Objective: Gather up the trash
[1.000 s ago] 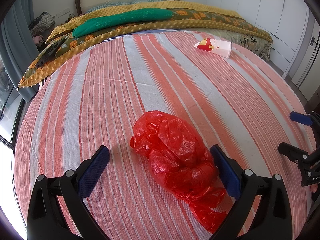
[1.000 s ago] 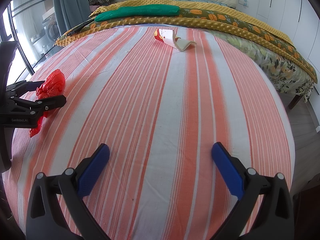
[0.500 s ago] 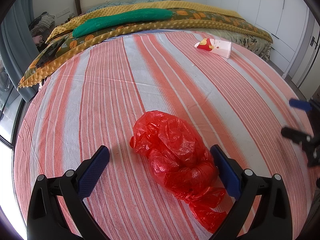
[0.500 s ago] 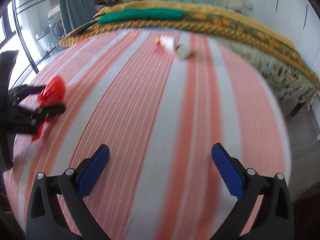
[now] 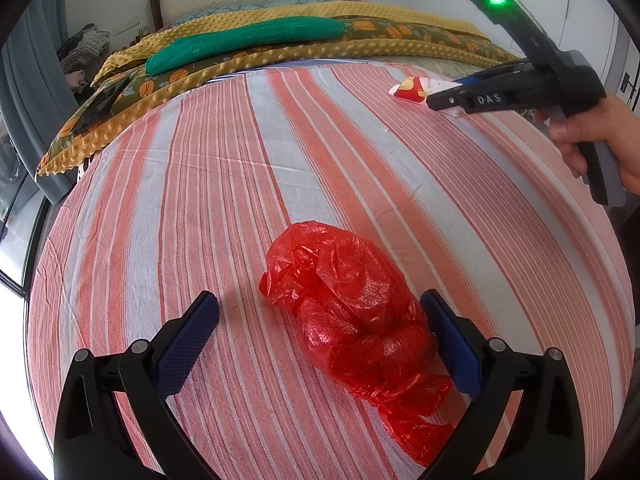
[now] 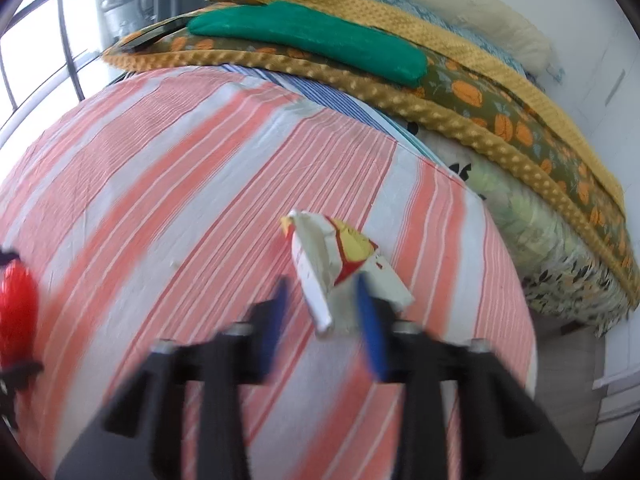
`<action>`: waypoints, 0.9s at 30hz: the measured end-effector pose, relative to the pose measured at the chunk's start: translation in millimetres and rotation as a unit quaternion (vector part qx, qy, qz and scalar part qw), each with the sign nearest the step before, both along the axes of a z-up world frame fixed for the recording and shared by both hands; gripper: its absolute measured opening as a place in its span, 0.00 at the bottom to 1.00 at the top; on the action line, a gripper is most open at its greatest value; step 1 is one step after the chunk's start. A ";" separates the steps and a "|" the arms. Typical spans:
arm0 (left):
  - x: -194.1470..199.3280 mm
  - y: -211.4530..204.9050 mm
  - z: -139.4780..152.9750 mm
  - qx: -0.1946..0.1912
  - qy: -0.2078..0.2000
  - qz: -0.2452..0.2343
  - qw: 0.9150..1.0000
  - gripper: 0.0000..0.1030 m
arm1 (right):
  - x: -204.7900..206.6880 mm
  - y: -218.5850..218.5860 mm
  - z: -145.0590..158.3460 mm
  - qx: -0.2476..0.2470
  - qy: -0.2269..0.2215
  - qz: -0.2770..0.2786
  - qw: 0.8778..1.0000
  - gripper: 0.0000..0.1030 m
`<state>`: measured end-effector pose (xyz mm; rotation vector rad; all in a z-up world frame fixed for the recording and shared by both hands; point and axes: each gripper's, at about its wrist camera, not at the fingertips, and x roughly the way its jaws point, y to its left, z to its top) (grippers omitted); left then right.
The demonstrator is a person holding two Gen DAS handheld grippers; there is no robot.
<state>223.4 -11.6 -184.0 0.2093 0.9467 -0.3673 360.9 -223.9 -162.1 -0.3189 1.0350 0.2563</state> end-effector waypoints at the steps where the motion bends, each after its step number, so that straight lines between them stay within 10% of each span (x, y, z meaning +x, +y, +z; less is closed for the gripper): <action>1: 0.0 -0.2 0.0 0.000 0.000 0.000 1.000 0.96 | 0.8 -1.9 1.8 0.012 0.004 -0.016 1.000 0.08; 6: 0.0 -0.1 0.0 0.000 0.000 0.000 1.000 0.96 | -35.3 -9.3 35.1 0.154 0.041 -0.059 0.985 0.07; 8: 0.0 -0.1 0.0 0.000 0.000 0.000 1.000 0.96 | -64.0 -21.3 51.4 0.282 0.071 -0.083 0.953 0.07; 12: 0.0 -0.1 0.0 0.000 0.000 0.000 1.000 0.96 | -115.0 -55.5 32.4 0.493 0.156 -0.158 0.841 0.08; 17: 0.0 0.4 0.0 0.000 0.000 0.000 1.000 0.96 | -148.9 -127.1 -10.5 0.506 0.146 -0.273 0.805 0.30; 20: 0.0 0.4 0.0 0.000 0.000 0.000 1.000 0.96 | -160.6 -165.8 -11.0 0.472 0.113 -0.329 0.811 0.54; 27: -0.1 0.2 0.0 0.000 0.000 0.000 1.000 0.96 | -192.5 -150.5 23.7 0.330 0.024 -0.288 0.899 0.71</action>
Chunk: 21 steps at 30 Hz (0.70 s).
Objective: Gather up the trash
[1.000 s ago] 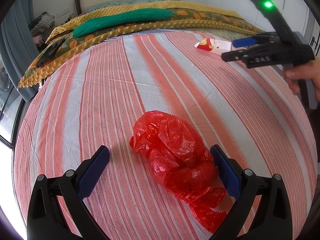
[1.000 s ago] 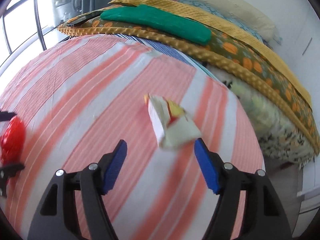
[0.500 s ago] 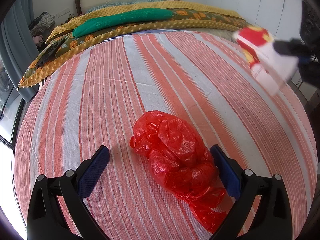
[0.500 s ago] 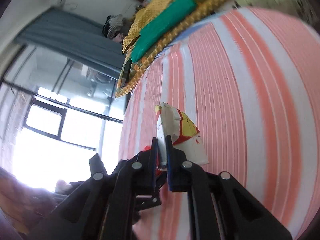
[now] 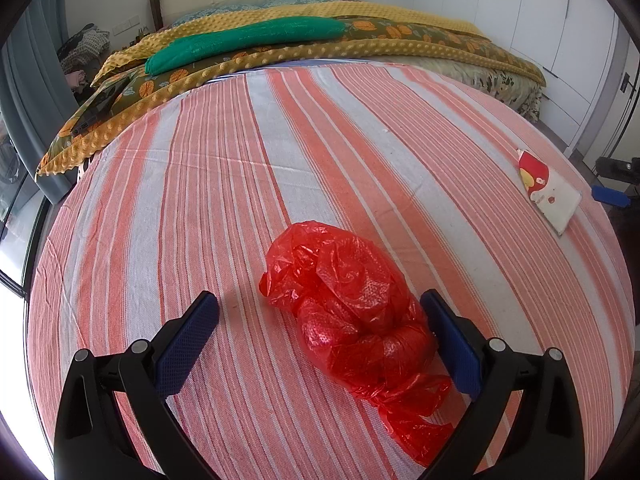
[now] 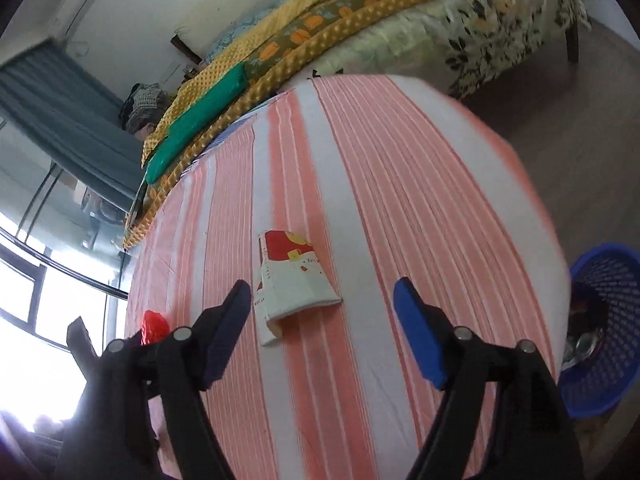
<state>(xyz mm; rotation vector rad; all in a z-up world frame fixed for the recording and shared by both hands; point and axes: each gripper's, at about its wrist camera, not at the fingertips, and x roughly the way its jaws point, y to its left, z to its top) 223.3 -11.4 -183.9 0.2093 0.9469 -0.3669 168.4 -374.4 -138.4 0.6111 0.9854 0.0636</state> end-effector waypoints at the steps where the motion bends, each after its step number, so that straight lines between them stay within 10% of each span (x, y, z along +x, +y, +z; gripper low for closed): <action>1: 0.0 0.1 0.0 0.000 0.000 0.000 1.000 0.96 | -6.8 11.3 0.7 -0.014 -0.008 0.008 1.000 0.71; 21: -0.1 -0.3 0.2 0.000 0.000 0.000 1.000 0.96 | -50.3 74.3 5.3 -0.114 -0.063 0.064 0.989 0.71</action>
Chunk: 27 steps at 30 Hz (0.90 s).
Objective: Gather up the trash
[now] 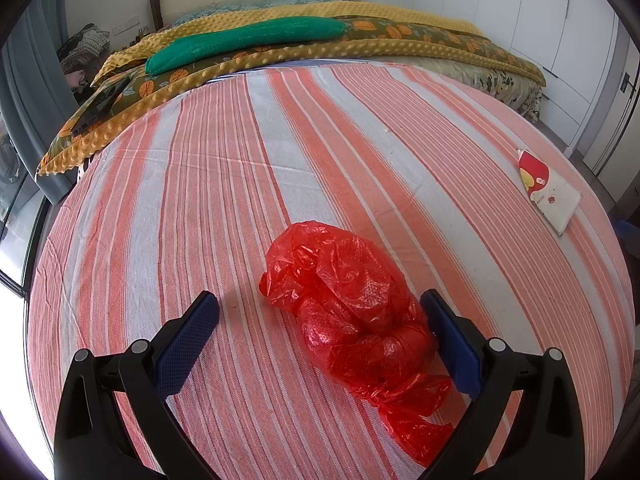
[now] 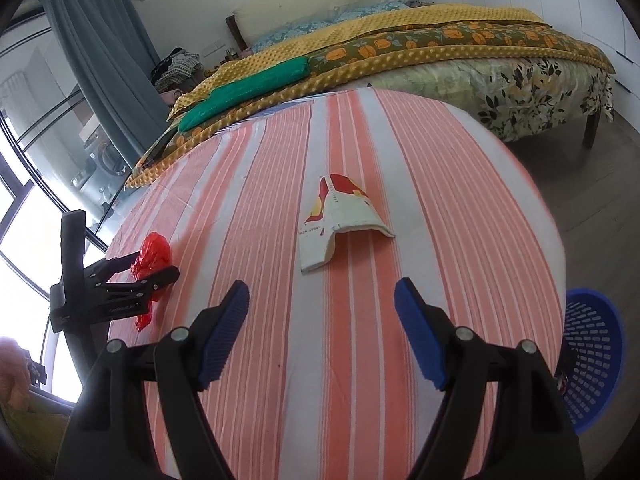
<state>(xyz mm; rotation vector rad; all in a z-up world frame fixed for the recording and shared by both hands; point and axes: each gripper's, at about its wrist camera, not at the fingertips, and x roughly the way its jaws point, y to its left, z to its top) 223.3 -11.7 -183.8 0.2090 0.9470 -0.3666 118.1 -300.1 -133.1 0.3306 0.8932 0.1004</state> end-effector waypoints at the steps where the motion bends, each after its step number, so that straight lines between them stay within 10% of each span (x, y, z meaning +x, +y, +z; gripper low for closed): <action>1: 0.0 -0.1 0.0 0.000 0.000 0.000 1.000 0.96 | -0.8 -0.6 -0.1 -0.001 -0.002 0.000 1.000 0.71; 27: 0.4 0.3 -0.1 0.001 0.000 0.003 1.000 0.96 | 22.5 -9.3 7.3 -0.143 -0.009 0.037 0.989 0.88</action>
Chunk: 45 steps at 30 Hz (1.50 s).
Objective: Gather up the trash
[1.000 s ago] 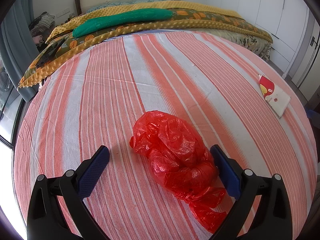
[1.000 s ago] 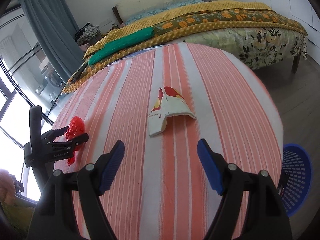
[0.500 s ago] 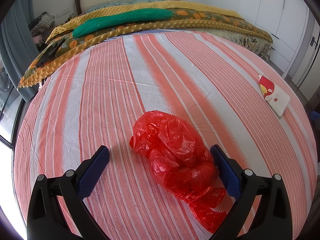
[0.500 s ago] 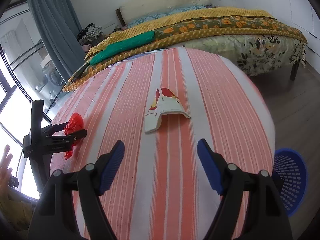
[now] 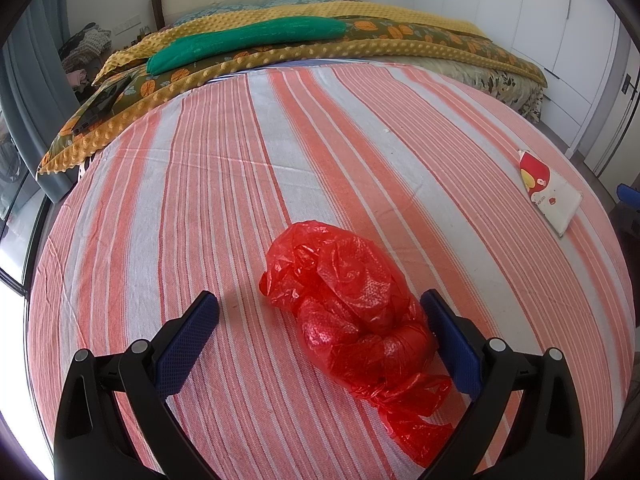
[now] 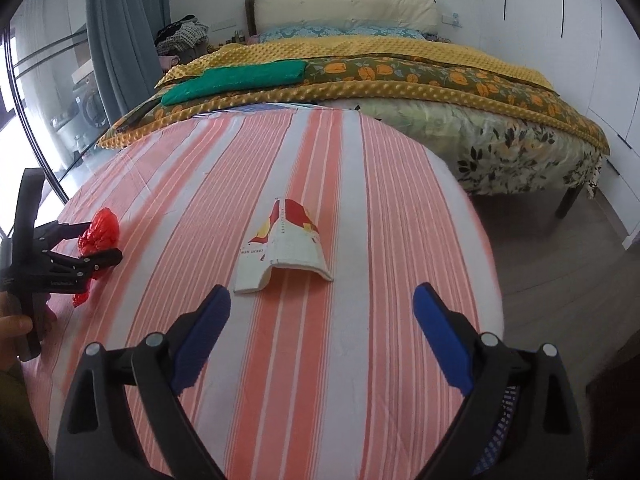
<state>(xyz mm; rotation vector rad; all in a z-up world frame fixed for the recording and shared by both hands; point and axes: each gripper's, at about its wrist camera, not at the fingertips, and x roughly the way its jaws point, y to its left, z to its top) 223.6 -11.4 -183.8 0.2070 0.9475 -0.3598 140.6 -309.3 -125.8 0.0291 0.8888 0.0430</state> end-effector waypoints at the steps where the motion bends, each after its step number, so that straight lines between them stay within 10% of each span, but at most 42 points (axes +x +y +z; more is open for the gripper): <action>1: 0.1 0.1 -0.1 0.000 0.000 0.000 1.000 0.96 | 4.5 -1.8 -1.1 -0.001 0.006 0.002 1.000 0.88; 16: -9.6 -7.7 15.1 -0.007 0.026 0.004 1.000 0.95 | 84.8 22.0 -33.6 -0.007 0.129 0.084 0.988 0.87; 18: -4.9 -11.1 12.9 -0.009 0.024 0.004 1.000 0.95 | 86.4 24.8 -35.6 -0.009 0.140 0.085 0.986 0.78; 19: -3.6 -12.0 12.7 -0.007 0.020 0.003 1.000 0.95 | 86.9 26.3 -37.1 -0.009 0.149 0.086 0.985 0.54; 21: -3.1 -13.1 14.0 -0.002 0.010 0.003 1.000 0.85 | 83.9 25.2 -34.9 0.005 0.153 0.078 0.985 0.37; 23: -3.2 -11.2 16.2 -0.013 0.011 -0.004 1.000 0.43 | 79.3 23.8 -27.2 0.016 0.146 0.075 0.986 0.31; 30: -30.2 -29.6 41.2 -0.071 -0.002 -0.057 0.996 0.40 | 42.9 7.6 4.4 0.062 0.105 0.057 0.991 0.30; 38: -98.2 -142.5 82.9 -0.112 0.000 -0.191 0.975 0.40 | -56.0 -110.0 33.9 0.091 0.065 -0.071 0.991 0.30; 45: -148.6 -285.4 74.3 -0.112 0.036 -0.300 0.947 0.40 | -136.9 -226.7 -1.4 0.074 0.090 -0.204 0.972 0.30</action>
